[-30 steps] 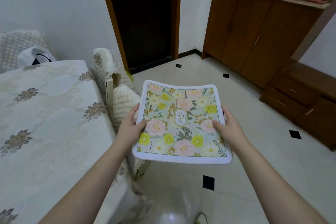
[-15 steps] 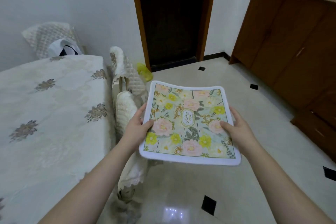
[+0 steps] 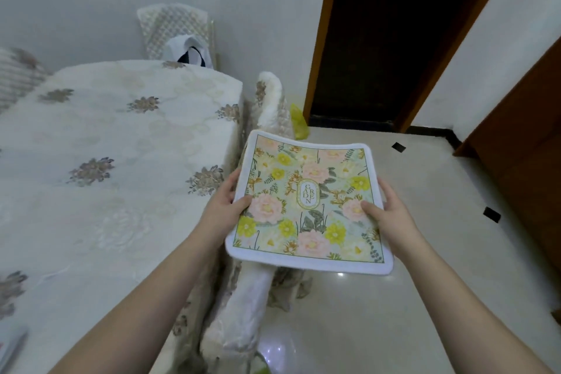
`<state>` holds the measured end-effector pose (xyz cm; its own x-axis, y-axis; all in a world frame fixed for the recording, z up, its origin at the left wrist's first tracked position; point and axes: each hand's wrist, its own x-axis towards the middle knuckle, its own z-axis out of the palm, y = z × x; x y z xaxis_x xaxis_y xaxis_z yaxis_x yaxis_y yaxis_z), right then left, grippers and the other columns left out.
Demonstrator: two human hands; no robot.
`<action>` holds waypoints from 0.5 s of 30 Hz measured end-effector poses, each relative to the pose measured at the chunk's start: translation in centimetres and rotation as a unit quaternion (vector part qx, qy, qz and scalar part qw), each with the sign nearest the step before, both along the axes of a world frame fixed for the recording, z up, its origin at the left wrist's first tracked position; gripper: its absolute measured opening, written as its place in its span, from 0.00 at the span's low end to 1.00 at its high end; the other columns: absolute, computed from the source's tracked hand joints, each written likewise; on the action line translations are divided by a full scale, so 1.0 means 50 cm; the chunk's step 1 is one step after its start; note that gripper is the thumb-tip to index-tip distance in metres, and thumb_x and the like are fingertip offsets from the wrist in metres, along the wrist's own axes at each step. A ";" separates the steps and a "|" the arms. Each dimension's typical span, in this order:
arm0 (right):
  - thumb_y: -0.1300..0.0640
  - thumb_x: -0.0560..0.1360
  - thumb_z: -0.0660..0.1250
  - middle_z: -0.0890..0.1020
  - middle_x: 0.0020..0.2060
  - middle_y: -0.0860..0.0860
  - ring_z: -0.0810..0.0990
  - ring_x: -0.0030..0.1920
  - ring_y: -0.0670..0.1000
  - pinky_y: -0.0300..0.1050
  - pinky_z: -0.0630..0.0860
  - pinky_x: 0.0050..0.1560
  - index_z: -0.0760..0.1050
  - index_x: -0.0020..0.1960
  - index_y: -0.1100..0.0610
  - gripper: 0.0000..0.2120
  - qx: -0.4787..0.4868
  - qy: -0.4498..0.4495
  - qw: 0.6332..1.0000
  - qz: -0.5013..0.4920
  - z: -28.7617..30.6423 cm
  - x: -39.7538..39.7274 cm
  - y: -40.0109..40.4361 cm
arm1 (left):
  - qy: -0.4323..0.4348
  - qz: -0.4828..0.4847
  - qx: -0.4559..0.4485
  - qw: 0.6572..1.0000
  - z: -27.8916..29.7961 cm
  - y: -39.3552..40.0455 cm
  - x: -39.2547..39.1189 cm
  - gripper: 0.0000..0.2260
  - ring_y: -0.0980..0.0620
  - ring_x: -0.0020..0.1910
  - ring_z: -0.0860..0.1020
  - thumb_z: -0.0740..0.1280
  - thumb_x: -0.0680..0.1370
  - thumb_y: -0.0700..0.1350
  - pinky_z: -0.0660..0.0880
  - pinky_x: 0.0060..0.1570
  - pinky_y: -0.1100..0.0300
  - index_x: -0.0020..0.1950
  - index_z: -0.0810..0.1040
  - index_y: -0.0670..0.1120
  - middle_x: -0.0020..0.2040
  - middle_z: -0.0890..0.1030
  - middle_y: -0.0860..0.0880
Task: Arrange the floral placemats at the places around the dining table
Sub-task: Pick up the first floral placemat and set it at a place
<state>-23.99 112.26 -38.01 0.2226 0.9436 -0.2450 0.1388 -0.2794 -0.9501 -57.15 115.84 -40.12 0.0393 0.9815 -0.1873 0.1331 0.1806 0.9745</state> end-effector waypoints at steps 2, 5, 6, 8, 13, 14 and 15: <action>0.62 0.79 0.66 0.86 0.53 0.51 0.87 0.47 0.56 0.61 0.83 0.45 0.67 0.69 0.34 0.28 0.010 -0.010 0.999 0.038 0.007 -0.036 0.053 | -0.008 0.026 -0.003 1.000 0.001 0.015 -0.036 0.31 0.52 0.46 0.86 0.68 0.79 0.40 0.83 0.40 0.53 0.61 0.68 0.79 0.54 0.86 0.57; 0.61 0.79 0.66 0.86 0.51 0.49 0.87 0.45 0.55 0.57 0.84 0.42 0.66 0.67 0.30 0.29 0.016 -0.024 0.997 0.075 0.012 -0.094 0.127 | -0.028 0.076 -0.016 0.997 -0.007 0.035 -0.091 0.29 0.50 0.45 0.86 0.67 0.80 0.40 0.83 0.38 0.53 0.70 0.66 0.71 0.52 0.86 0.56; 0.61 0.79 0.66 0.86 0.51 0.49 0.87 0.45 0.55 0.56 0.84 0.40 0.66 0.66 0.28 0.30 0.017 -0.028 0.996 0.084 0.010 -0.113 0.148 | -0.030 0.089 -0.021 0.995 -0.012 0.038 -0.109 0.29 0.49 0.46 0.86 0.67 0.80 0.40 0.83 0.39 0.52 0.73 0.65 0.67 0.53 0.86 0.55; 0.61 0.79 0.66 0.87 0.50 0.49 0.87 0.44 0.55 0.55 0.84 0.39 0.66 0.66 0.27 0.30 0.020 -0.027 0.993 0.112 0.001 -0.153 0.187 | -0.023 0.114 -0.024 0.993 -0.016 0.038 -0.145 0.29 0.50 0.46 0.86 0.66 0.81 0.40 0.83 0.39 0.53 0.76 0.63 0.63 0.53 0.86 0.54; 0.60 0.79 0.66 0.86 0.52 0.49 0.87 0.46 0.55 0.60 0.84 0.44 0.66 0.66 0.26 0.30 0.018 -0.038 0.980 0.195 -0.015 -0.253 0.272 | -0.008 0.178 -0.027 0.984 -0.034 0.015 -0.221 0.28 0.53 0.46 0.86 0.64 0.83 0.42 0.83 0.38 0.57 0.77 0.60 0.65 0.55 0.84 0.54; 0.60 0.79 0.66 0.85 0.54 0.49 0.87 0.48 0.55 0.60 0.83 0.46 0.66 0.64 0.24 0.30 0.021 -0.048 0.975 0.217 -0.016 -0.277 0.288 | -0.007 0.195 -0.029 0.980 -0.042 0.007 -0.235 0.28 0.53 0.46 0.86 0.64 0.83 0.42 0.83 0.38 0.57 0.77 0.59 0.65 0.57 0.83 0.53; 0.59 0.79 0.67 0.84 0.56 0.48 0.86 0.50 0.55 0.61 0.83 0.49 0.65 0.62 0.22 0.31 0.023 -0.058 0.969 0.240 -0.018 -0.299 0.304 | -0.008 0.213 -0.031 0.977 -0.049 -0.001 -0.248 0.29 0.53 0.47 0.86 0.64 0.83 0.42 0.83 0.39 0.55 0.77 0.59 0.66 0.58 0.83 0.53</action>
<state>-38.92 127.44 -38.88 -0.2216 0.9544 -0.2000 0.3487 -0.1140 -0.9303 -69.55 115.80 -42.55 -0.3664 0.8964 -0.2495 0.0188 0.2752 0.9612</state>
